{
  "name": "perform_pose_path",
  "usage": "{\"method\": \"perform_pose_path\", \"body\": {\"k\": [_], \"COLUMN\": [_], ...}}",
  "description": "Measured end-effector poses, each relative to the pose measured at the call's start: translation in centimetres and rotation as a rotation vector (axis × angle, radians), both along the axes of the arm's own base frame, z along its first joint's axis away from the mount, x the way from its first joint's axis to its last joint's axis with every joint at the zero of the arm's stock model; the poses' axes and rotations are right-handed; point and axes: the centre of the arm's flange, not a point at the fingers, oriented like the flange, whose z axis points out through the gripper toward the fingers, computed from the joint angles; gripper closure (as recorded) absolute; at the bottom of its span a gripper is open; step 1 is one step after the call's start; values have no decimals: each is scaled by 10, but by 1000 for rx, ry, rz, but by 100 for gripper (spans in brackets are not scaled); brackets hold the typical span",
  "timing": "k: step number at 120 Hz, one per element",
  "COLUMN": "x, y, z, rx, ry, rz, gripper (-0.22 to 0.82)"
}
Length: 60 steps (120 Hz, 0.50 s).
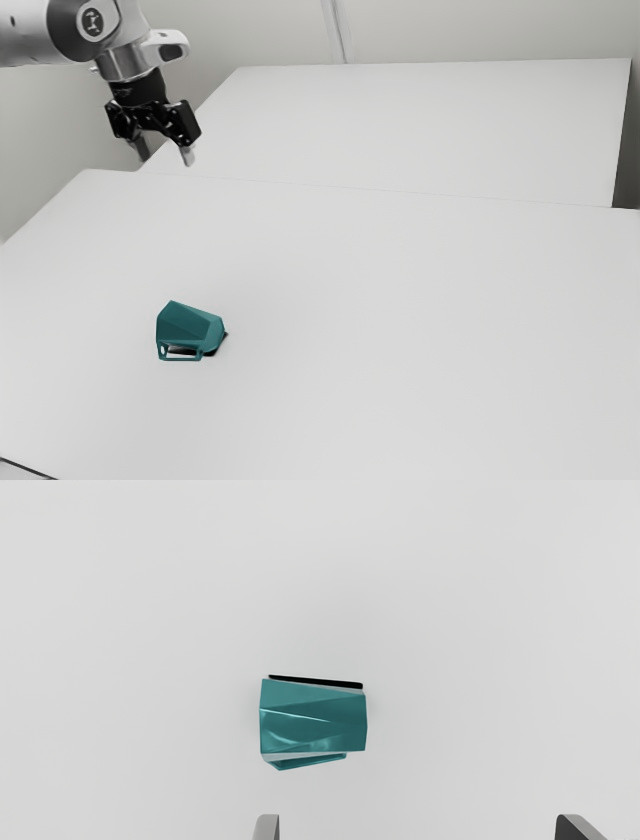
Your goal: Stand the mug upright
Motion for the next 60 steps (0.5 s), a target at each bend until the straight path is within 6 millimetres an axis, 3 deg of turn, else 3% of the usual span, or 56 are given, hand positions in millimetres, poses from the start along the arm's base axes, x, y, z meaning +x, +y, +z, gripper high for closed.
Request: {"method": "perform_pose_path", "body": {"k": [17, 43, 60], "x": [-2, -19, -32], "y": [-8, -14, 8], "z": [3, 26, 34], "rx": [-1, -6, -8], "ry": [-4, -28, -27], "rz": [-15, -34, 4], "gripper": [0, 0, 0]}}
